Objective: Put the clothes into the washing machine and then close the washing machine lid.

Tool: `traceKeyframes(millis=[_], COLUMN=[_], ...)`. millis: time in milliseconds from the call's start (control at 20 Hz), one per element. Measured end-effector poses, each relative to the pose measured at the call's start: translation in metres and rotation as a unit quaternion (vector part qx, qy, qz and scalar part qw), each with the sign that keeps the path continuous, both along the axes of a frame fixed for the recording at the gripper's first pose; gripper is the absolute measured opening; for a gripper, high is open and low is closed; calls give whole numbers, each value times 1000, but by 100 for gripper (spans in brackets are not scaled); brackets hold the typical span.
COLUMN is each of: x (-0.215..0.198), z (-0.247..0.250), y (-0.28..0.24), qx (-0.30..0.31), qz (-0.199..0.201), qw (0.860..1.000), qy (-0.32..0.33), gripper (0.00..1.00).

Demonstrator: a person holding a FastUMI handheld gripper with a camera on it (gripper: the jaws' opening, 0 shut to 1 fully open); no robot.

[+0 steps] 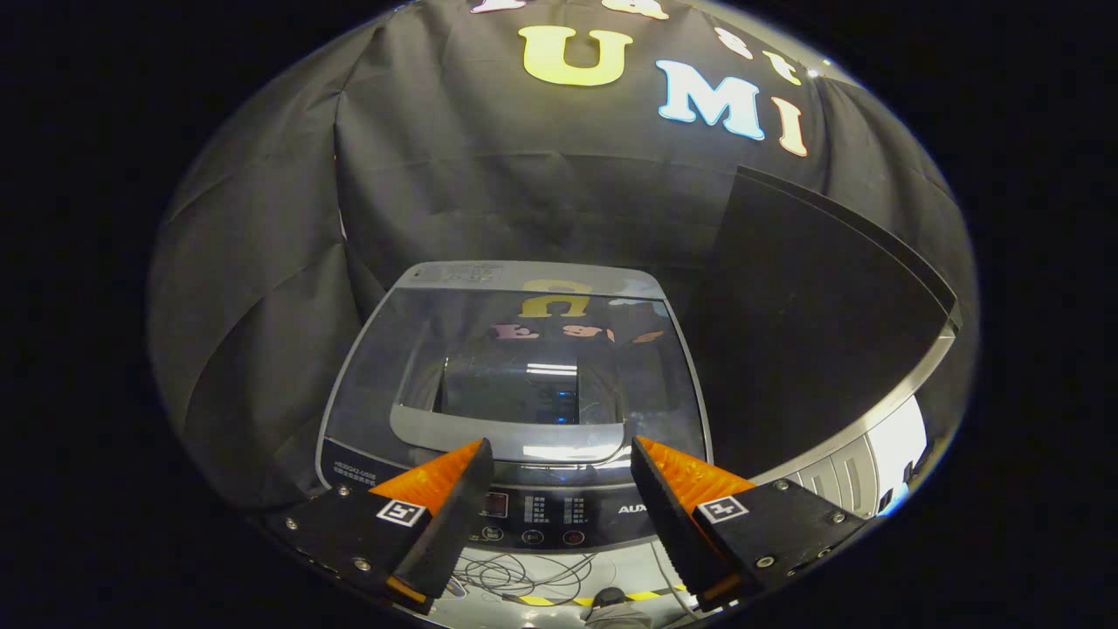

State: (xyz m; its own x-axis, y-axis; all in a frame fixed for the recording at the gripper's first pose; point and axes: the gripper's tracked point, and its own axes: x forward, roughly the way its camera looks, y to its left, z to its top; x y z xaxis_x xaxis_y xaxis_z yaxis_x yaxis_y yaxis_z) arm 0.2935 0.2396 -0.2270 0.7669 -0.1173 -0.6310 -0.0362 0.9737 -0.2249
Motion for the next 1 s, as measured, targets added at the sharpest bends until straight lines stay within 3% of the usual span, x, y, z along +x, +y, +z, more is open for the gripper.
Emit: traceKeyframes(millis=[550, 750, 1000], x=[-66, -101, -151], z=[39, 75, 135], y=[-4, -29, -76], qx=[13, 14, 13], qz=[2, -3, 23], qw=[999, 996, 989], qy=[-49, -87, -145], gripper=[97, 97, 97])
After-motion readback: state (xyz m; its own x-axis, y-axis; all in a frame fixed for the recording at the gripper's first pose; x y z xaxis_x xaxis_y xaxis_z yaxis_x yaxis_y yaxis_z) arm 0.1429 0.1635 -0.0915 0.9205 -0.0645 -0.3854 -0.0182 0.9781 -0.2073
